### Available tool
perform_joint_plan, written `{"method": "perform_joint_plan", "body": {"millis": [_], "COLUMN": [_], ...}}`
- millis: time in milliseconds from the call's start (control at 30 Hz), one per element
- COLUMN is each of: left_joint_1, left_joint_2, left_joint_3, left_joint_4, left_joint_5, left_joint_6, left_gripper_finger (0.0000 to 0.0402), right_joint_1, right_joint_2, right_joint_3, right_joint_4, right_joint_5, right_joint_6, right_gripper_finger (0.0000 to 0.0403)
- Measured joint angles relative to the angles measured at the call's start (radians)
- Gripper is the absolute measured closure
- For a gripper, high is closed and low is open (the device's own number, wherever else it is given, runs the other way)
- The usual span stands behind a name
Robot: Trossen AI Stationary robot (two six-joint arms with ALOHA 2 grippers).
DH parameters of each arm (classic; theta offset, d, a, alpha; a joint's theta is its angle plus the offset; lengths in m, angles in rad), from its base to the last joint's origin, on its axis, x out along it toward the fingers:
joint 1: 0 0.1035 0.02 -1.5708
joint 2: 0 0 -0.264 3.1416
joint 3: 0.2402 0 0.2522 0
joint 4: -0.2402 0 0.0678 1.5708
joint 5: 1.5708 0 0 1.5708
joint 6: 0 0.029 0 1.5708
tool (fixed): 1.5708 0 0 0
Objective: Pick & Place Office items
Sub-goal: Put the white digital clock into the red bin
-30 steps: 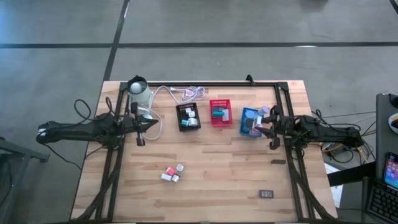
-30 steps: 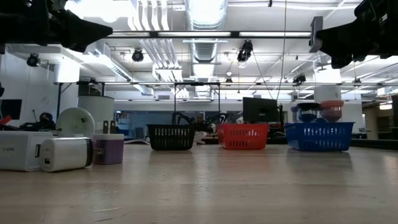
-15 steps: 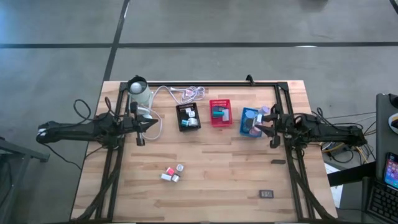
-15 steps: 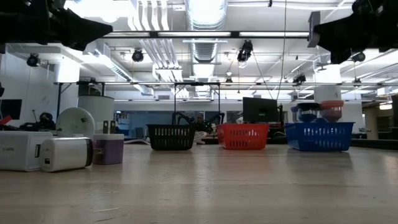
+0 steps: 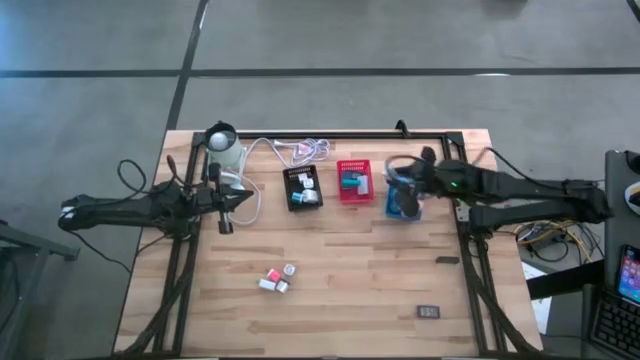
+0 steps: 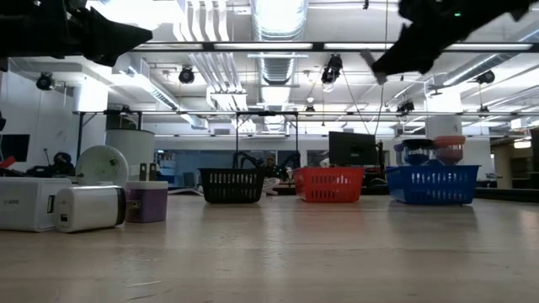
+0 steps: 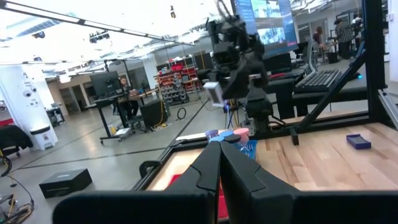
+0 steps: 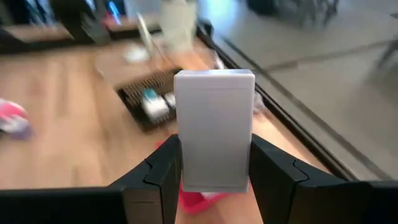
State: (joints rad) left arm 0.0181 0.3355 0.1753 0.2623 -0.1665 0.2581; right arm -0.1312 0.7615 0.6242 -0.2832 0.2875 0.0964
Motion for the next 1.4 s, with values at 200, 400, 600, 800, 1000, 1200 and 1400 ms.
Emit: {"method": "perform_joint_plan", "body": {"millis": [200, 400, 600, 800, 1000, 1200, 1400], "left_joint_1": [0.0, 0.0, 0.0, 0.0, 0.0, 0.0, 0.0], "left_joint_2": [0.0, 0.0, 0.0, 0.0, 0.0, 0.0, 0.0], "left_joint_3": [0.0, 0.0, 0.0, 0.0, 0.0, 0.0, 0.0], "left_joint_4": [0.0, 0.0, 0.0, 0.0, -0.001, -0.001, -0.001], "left_joint_5": [0.0, 0.0, 0.0, 0.0, 0.0, 0.0, 0.0], "left_joint_6": [0.0, -0.001, -0.002, -0.003, -0.004, -0.023, -0.031], "left_gripper_finger": [0.039, 0.039, 0.039, 0.039, 0.039, 0.039, 0.039], "right_joint_1": [-0.12, -0.245, -0.335, -0.368, -0.367, -0.37, -0.372], "right_joint_2": [0.233, 0.446, 0.64, 0.809, 0.925, 0.995, 1.049], "right_joint_3": [0.177, 0.332, 0.425, 0.509, 0.567, 0.593, 0.597], "right_joint_4": [-0.035, -0.144, -0.19, -0.225, -0.271, -0.29, -0.29], "right_joint_5": [-0.268, -0.302, -0.364, -0.368, -0.369, -0.355, -0.302], "right_joint_6": [-0.112, -0.132, -0.179, -0.204, -0.235, -0.253, -0.25], "right_gripper_finger": [0.0261, 0.0261, 0.0261, 0.0261, 0.0261, 0.0261, 0.0261]}}
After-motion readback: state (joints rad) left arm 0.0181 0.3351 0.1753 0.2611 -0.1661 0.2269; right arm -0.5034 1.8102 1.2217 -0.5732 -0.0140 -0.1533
